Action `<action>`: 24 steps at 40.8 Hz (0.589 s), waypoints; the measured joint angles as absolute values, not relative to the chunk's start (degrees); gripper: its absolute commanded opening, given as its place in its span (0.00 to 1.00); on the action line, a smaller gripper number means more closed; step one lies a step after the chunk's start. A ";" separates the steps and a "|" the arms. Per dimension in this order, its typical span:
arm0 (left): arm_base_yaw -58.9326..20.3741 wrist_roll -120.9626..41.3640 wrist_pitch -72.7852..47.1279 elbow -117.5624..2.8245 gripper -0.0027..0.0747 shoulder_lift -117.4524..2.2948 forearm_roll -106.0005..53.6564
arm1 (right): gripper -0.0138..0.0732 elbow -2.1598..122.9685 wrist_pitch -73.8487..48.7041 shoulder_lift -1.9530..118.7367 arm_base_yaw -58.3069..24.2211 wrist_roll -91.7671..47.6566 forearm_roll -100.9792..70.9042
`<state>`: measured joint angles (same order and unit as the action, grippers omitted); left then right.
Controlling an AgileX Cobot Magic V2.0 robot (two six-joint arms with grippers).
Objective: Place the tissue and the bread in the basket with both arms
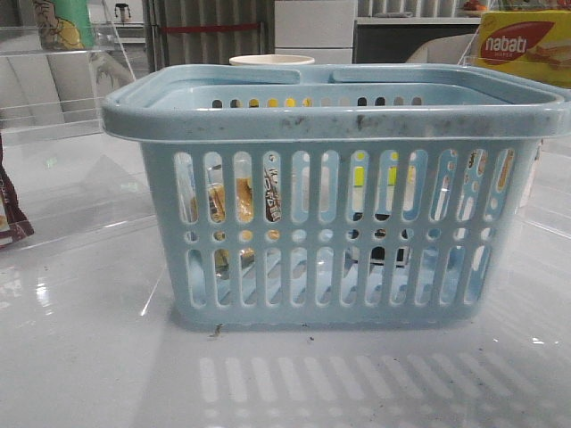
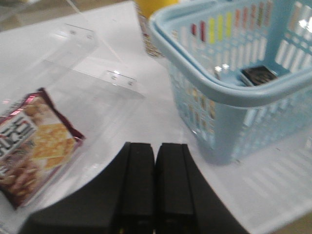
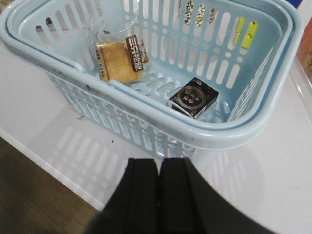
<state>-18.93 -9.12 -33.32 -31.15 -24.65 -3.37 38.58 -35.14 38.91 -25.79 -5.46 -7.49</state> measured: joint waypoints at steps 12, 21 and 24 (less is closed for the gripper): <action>-6.89 -7.19 -18.86 -16.10 0.15 -10.57 -3.02 | 0.24 38.58 -35.14 38.91 -25.79 -5.46 -7.49; -4.72 0.66 -11.80 -6.03 0.15 -4.86 1.17 | 0.24 38.58 -35.14 38.91 -25.79 -5.46 -7.49; -3.82 1.18 -8.79 -2.95 0.15 -3.79 1.43 | 0.24 38.58 -35.14 38.91 -25.79 -5.46 -7.49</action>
<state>-3.82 1.18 -8.79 -2.95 -3.79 1.43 38.58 -35.14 38.91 -25.79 -5.46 -7.49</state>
